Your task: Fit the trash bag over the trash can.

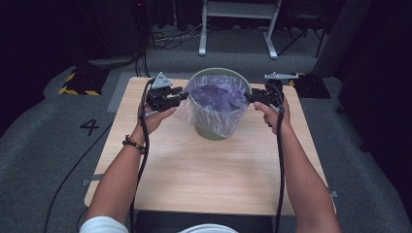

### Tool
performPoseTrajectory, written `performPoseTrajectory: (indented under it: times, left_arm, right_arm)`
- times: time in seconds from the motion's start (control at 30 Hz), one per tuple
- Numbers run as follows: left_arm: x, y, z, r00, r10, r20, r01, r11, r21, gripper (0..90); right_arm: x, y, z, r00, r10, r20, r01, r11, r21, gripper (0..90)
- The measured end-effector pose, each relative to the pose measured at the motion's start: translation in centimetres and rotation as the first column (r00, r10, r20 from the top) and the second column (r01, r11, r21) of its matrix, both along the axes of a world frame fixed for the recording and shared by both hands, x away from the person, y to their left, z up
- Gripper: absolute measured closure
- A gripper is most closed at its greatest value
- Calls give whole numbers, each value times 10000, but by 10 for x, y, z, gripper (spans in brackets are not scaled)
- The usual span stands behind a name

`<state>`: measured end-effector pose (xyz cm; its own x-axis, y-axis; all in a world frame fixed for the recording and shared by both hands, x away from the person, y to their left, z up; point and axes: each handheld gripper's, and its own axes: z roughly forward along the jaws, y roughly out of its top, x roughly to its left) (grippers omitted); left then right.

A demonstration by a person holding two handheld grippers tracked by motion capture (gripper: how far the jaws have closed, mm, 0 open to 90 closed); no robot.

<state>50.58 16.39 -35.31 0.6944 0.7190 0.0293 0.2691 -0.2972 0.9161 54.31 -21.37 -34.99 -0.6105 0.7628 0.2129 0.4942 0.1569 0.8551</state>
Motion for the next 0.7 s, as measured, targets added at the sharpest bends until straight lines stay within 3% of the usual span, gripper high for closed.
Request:
performPoseTrajectory:
  times: [0.13, 0.3, 0.43, 0.7]
  left_arm:
    - [-9, 2, 3, 9994, -356, 42, 356, 9994, -25, 642]
    - [-12, -1, 6, 9995, -314, 72, 311, 9988, 389, 671]
    - [-8, 0, 7, 9999, -82, 115, 81, 9999, 127, 674]
    - [-15, 3, 6, 9996, -279, 96, 279, 9996, -31, 695]
  right_arm:
    - [-7, -3, 1, 9993, 291, -229, -289, 9995, 90, 448]
    - [-11, -1, 5, 9964, 331, -780, -340, 9994, -100, 471]
    - [-6, 0, 7, 9945, 56, -1046, -68, 9999, -112, 533]
    - [-4, 1, 10, 9904, 406, -1322, -455, 9984, -343, 537]
